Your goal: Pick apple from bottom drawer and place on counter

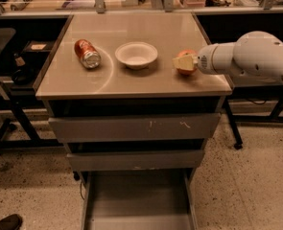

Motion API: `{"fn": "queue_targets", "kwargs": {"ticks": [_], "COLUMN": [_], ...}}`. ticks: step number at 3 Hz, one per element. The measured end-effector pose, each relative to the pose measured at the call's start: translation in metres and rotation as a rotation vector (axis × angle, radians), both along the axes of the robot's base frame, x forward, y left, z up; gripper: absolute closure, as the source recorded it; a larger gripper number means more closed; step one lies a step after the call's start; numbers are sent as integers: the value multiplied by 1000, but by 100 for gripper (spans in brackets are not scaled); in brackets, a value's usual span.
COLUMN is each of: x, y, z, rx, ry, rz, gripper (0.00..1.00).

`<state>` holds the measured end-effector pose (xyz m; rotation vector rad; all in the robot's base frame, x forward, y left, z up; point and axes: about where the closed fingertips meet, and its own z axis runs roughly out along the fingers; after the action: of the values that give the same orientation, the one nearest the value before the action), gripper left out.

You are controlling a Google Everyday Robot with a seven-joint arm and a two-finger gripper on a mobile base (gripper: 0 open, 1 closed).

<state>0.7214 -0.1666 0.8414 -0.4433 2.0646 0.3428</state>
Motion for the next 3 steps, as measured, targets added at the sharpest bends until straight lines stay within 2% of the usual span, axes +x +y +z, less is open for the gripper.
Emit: {"fn": "queue_targets", "kwargs": {"ticks": [2,3], "x": [0,0], "y": [0,0], "z": [0,0], "rx": [0,0], "ry": [0,0], "rz": [0,0], "gripper": [12,0]}}
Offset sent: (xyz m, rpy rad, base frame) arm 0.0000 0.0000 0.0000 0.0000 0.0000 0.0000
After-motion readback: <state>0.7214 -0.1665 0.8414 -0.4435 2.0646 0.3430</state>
